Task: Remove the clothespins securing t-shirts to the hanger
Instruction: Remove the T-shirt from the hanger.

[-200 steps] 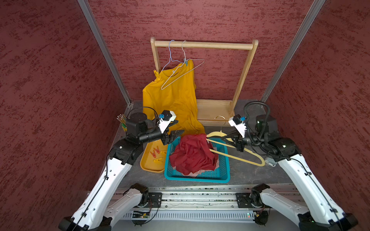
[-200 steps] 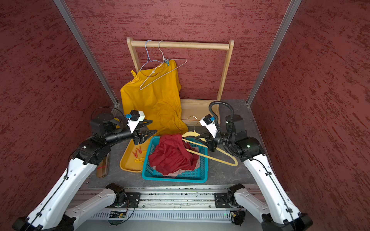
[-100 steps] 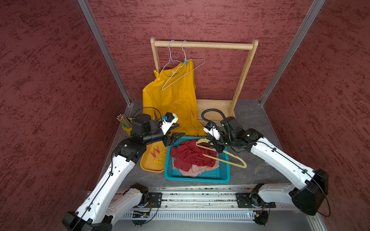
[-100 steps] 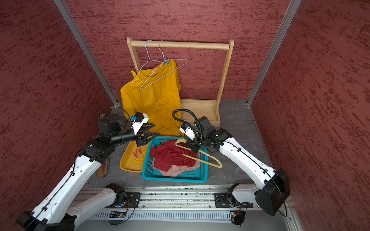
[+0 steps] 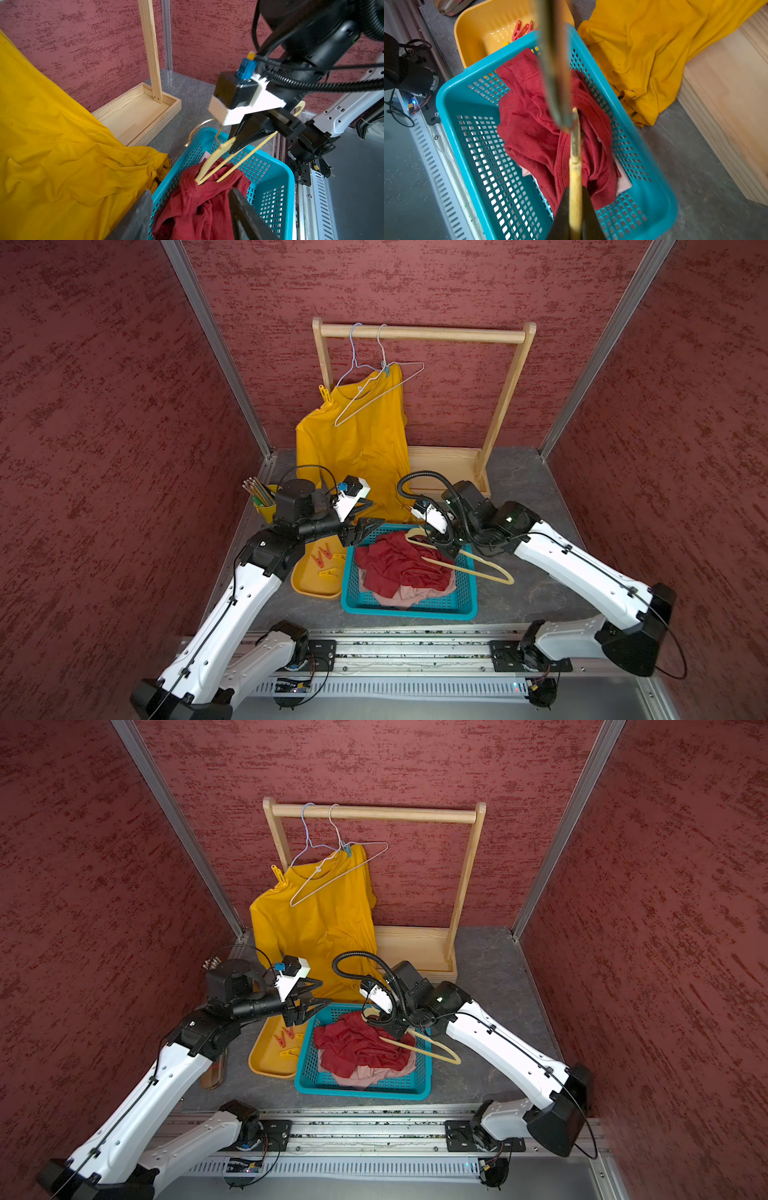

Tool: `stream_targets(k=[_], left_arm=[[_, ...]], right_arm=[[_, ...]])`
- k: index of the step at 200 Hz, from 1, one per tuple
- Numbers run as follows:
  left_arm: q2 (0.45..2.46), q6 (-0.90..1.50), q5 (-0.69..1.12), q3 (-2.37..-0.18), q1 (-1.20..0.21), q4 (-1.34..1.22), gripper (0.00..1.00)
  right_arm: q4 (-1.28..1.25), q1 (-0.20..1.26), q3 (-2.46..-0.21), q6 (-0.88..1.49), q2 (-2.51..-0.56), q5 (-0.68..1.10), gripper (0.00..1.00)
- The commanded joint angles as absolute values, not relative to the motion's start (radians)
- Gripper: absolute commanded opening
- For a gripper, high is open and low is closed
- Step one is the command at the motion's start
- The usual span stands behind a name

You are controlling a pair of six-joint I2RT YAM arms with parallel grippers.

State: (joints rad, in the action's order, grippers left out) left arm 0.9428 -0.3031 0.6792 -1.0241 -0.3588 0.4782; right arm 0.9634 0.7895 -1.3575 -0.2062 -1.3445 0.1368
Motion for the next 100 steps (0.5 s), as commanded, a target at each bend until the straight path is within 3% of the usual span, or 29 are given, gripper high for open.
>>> stream_targets(k=[1, 100], left_arm=[[0.932, -0.311, 0.675, -1.041, -0.354, 0.481, 0.59], [0.912, -0.327, 0.653, -1.101, -0.354, 0.503, 0.60]], right_arm=[[1.147, 0.795, -1.435, -0.203, -1.274, 0.044, 0.00], [1.314, 0.795, -1.671, -0.179, -1.178, 0.014, 0.00]])
